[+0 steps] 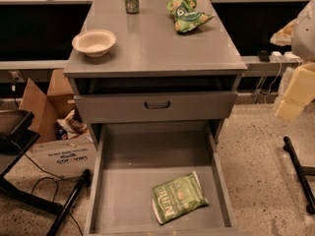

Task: Pick green jalapeno chip bag from middle drawer and place on counter

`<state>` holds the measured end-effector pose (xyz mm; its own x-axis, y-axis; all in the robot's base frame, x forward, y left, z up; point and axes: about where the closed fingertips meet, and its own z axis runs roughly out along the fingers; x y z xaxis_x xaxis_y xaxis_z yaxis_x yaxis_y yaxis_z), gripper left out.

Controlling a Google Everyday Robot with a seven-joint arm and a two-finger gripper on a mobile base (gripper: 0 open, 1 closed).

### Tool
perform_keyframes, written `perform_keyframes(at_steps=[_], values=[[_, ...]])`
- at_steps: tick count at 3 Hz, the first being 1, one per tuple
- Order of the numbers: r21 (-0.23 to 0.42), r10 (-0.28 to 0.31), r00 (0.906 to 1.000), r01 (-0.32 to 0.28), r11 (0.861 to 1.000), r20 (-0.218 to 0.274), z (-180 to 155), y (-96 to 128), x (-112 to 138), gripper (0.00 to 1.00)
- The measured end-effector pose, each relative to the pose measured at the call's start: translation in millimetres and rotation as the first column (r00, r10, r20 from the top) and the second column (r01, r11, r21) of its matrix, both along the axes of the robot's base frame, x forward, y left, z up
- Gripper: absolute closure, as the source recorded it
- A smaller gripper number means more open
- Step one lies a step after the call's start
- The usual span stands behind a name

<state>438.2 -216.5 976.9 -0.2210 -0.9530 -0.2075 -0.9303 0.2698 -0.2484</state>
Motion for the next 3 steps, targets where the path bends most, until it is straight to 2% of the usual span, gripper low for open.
perform_keyframes(at_steps=[1, 2, 3], values=[[0.000, 0.000, 1.0000, 0.000, 1.000, 0.000, -0.1, 0.0, 0.0, 0.00], [-0.009, -0.017, 0.9989, 0.016, 1.000, -0.043, -38.0, 8.8, 5.4, 0.00], [0.007, -0.072, 0.9902, 0.073, 0.997, -0.119, -122.4, 34.9, 15.6, 0.00]])
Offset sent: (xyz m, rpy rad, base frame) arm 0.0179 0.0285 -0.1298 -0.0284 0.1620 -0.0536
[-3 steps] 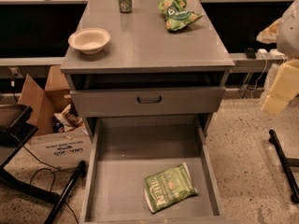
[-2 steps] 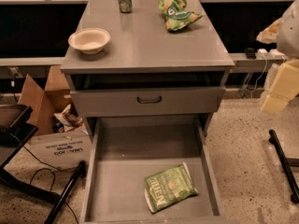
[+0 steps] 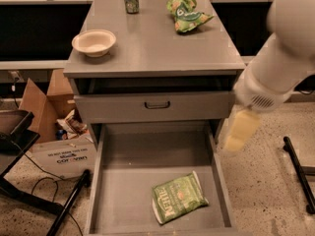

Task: Pick green jalapeno chip bag from middle drawer and place on counter

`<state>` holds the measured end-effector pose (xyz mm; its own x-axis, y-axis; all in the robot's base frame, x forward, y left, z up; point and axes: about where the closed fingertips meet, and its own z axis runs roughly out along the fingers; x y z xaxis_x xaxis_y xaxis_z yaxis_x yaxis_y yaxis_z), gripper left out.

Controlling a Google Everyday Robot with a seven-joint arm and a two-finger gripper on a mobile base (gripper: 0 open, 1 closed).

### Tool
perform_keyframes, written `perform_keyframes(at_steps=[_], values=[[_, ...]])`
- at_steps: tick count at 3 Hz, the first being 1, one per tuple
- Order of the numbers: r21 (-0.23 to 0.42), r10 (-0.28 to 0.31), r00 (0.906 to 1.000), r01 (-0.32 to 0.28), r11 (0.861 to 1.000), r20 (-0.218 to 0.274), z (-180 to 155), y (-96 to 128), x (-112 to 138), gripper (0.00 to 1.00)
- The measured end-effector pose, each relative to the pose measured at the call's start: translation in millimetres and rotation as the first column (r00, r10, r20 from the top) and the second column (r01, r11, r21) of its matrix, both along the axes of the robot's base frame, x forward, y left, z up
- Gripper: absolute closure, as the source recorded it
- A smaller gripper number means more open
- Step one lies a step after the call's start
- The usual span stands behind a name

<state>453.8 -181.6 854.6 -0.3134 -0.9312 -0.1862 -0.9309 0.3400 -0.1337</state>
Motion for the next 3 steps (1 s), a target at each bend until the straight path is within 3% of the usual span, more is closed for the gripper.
perform_keyframes(at_steps=[1, 2, 3], values=[[0.068, -0.109, 0.9889, 0.116, 0.991, -0.101, -99.9, 20.7, -5.7, 0.00], [0.102, -0.117, 0.9847, 0.130, 0.986, -0.129, -176.9, 45.6, -3.2, 0.00], [0.122, -0.122, 0.9873, 0.134, 0.983, -0.102, -181.5, 49.5, 4.1, 0.00]])
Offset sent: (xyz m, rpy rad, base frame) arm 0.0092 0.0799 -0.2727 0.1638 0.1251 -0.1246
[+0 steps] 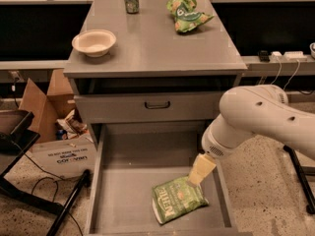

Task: Pick green jalapeno chip bag from middle drawer and place on counter

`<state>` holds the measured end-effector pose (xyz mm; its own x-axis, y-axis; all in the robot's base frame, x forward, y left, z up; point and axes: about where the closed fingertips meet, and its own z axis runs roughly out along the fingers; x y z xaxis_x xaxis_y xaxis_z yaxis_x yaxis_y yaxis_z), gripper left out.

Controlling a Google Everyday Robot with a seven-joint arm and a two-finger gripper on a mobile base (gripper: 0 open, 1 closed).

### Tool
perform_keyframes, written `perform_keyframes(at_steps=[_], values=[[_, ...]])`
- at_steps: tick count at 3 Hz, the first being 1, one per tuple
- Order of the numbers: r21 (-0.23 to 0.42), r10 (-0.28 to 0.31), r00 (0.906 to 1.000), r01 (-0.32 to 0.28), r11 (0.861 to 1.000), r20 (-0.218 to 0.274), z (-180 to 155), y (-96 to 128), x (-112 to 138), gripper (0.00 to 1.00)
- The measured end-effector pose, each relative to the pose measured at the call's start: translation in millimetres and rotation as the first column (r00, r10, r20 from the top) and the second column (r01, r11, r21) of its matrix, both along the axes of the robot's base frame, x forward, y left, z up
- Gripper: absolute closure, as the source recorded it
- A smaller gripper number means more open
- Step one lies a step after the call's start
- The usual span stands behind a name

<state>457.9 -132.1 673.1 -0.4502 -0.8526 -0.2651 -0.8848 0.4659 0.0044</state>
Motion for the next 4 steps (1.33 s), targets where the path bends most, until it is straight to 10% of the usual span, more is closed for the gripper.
perform_keyframes(at_steps=[1, 4], values=[[0.000, 0.000, 1.0000, 0.000, 1.000, 0.000, -0.2, 0.1, 0.0, 0.00], [0.096, 0.077, 0.9961, -0.072, 0.993, -0.043, -172.6, 93.1, 23.1, 0.00]])
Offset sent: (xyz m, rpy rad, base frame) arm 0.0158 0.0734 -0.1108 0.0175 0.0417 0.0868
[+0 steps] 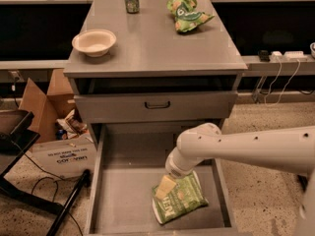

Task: Pick green jalapeno chip bag from middle drawer and place on counter

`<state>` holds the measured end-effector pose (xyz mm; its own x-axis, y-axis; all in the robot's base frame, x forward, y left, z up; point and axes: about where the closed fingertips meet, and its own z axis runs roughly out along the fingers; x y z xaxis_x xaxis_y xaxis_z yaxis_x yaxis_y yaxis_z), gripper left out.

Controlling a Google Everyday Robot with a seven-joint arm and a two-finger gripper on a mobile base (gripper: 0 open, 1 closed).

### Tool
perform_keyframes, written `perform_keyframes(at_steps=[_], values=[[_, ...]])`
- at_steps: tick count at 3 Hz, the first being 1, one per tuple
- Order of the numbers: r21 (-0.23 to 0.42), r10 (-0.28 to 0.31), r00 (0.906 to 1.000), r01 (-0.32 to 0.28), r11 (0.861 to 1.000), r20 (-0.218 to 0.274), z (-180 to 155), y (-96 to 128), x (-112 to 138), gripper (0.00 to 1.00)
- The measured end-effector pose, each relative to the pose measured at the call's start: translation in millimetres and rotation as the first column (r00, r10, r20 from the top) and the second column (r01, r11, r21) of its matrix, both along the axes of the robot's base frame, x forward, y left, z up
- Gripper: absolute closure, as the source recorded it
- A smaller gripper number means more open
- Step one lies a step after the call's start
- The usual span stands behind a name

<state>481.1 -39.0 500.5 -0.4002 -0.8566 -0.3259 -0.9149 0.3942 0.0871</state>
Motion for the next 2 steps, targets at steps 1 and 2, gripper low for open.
perform_keyframes(at_steps=[1, 2], values=[[-0.012, 0.029, 0.9996, -0.029, 1.000, -0.009, -46.8, 10.9, 3.6, 0.00], [-0.044, 0.053, 0.9986, -0.053, 0.998, -0.007, -87.7, 4.8, 11.5, 0.00]])
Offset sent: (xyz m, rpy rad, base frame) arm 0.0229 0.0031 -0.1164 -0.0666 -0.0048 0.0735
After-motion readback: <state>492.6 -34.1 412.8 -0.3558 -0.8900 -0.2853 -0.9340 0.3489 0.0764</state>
